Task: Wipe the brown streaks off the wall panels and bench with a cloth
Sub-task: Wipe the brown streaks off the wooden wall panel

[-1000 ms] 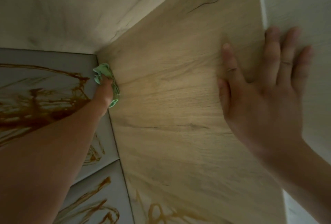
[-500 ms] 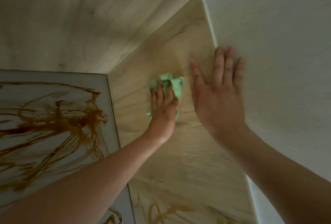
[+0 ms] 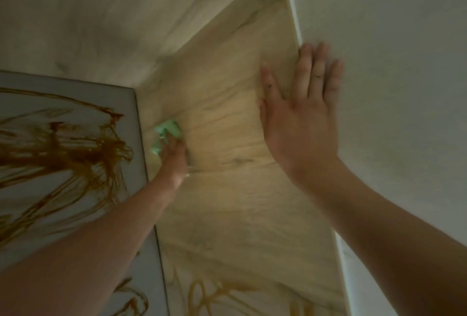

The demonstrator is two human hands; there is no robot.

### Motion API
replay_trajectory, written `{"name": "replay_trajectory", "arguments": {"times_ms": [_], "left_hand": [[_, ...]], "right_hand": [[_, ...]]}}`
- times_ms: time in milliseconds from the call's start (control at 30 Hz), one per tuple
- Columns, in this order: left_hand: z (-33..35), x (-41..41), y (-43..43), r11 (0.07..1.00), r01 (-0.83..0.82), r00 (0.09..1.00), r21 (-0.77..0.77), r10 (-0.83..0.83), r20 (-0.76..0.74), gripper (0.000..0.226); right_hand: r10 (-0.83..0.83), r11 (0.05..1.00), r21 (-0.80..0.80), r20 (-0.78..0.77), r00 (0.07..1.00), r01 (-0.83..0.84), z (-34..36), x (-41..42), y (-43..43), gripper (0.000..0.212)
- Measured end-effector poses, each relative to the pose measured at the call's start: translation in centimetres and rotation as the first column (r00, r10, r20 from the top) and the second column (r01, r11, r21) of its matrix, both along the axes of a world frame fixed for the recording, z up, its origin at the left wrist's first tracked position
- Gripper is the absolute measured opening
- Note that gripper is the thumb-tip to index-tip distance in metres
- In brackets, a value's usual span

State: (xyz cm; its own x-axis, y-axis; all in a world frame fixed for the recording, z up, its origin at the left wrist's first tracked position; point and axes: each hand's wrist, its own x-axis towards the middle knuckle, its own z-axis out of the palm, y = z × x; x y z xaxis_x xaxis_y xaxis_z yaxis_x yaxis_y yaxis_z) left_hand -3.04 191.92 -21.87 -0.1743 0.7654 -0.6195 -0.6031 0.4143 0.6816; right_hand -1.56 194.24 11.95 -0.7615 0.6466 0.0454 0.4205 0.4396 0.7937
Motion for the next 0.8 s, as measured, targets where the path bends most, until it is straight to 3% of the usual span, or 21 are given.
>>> {"name": "replay_trajectory", "arguments": {"times_ms": [67,133,200,300,400,500,567,600,700,800], "left_hand": [[8.5,1.5,-2.0,0.983,0.055,0.949,0.174,0.003,-0.316,0.061],[15.2,3.6,-4.2,0.901,0.118,0.863,0.418,0.115,-0.491,0.058],[16.0,5.4,-4.9,0.886,0.083,0.860,0.457,0.168,-0.482,0.062],[13.8,4.2,-4.8,0.925,0.020,0.879,0.379,0.164,-0.447,0.070],[9.4,2.3,-4.2,0.956,-0.018,0.888,0.292,0.150,-0.435,0.063],[0.8,0.6,-3.3,0.991,0.034,0.954,0.129,0.007,-0.301,0.049],[-5.9,0.0,-2.6,0.998,0.056,0.992,0.020,-0.054,-0.114,0.062],[-8.3,-0.1,-2.3,0.999,0.010,1.000,-0.048,-0.008,0.024,0.069],[-13.0,2.3,-1.5,0.983,-0.109,0.966,-0.144,0.140,0.219,0.065],[-17.9,6.6,0.2,0.978,-0.170,0.934,-0.124,0.200,0.295,0.109]], "right_hand": [[0.002,1.000,-0.002,-0.002,1.000,-0.002,0.0,-0.2,-0.1,0.052],[-0.006,1.000,0.001,-0.004,1.000,0.006,0.1,-0.2,-0.1,0.053],[-0.016,1.000,0.010,0.013,1.000,0.016,0.2,-0.3,-0.1,0.055],[-0.022,1.000,0.012,0.043,0.999,0.021,0.0,-0.2,-0.1,0.059],[0.000,0.999,0.034,0.050,0.999,-0.002,-0.2,0.0,0.1,0.059],[0.030,0.998,0.045,0.050,0.998,-0.033,-0.3,0.3,0.5,0.058],[0.035,0.998,0.054,0.056,0.998,-0.038,-0.3,0.5,0.7,0.058],[0.035,0.998,0.058,0.064,0.997,-0.039,-0.3,0.5,0.7,0.058],[0.040,0.998,0.052,0.065,0.997,-0.044,-0.3,0.5,0.8,0.058],[0.046,0.998,0.051,0.046,0.998,-0.049,-0.2,0.4,0.7,0.057]]}}
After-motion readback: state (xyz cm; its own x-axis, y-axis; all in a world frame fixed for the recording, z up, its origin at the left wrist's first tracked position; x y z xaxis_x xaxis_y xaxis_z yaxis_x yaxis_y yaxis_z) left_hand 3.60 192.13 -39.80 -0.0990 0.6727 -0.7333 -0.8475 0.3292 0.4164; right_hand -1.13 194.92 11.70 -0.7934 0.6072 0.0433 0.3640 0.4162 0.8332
